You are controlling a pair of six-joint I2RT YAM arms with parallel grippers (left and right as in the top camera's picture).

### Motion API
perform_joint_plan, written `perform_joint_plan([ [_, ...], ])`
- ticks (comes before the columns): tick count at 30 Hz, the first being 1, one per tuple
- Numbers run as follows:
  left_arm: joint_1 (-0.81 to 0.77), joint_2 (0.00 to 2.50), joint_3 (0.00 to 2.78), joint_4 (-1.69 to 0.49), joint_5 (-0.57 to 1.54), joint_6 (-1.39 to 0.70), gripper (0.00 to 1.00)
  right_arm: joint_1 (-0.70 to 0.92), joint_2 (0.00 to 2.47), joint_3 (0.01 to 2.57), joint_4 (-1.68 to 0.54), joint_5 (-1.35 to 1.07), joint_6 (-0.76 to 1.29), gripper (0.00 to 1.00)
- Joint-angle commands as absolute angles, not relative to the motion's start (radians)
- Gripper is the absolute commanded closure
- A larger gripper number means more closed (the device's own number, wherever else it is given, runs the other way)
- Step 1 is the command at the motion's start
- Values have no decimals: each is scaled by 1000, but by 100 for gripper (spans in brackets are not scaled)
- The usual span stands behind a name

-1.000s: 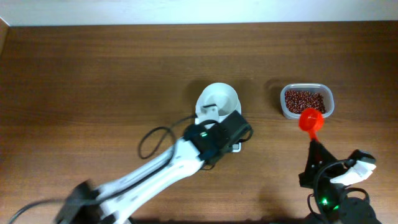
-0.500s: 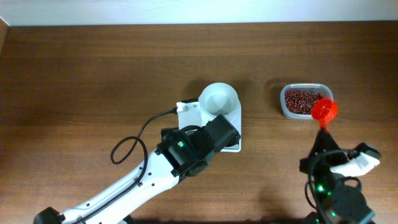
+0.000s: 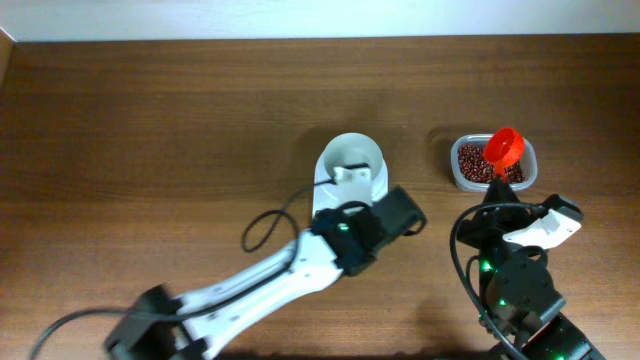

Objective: Scoop and weigh 50g on scale
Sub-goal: 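Raise the scoop above the bean tub with the right gripper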

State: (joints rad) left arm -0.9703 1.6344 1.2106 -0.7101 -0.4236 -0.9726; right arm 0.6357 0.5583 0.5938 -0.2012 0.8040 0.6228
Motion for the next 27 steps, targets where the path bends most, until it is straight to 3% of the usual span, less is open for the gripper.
perform_joint_plan([
  [1,-984,1736,1210,-687,-423,-992,100,570,558,667,-215,789,503,96],
  [6,-982,1821,1210,-692,-453,-1108,100,452,558,796,-384,732,471,96],
  [11,-982,1837,1210,-683,-473,-1110,100,370,558,849,-416,714,471,96],
  [27,-952,1906,1210,-625,-459,-1166,99,351,590,849,-416,677,471,96],
])
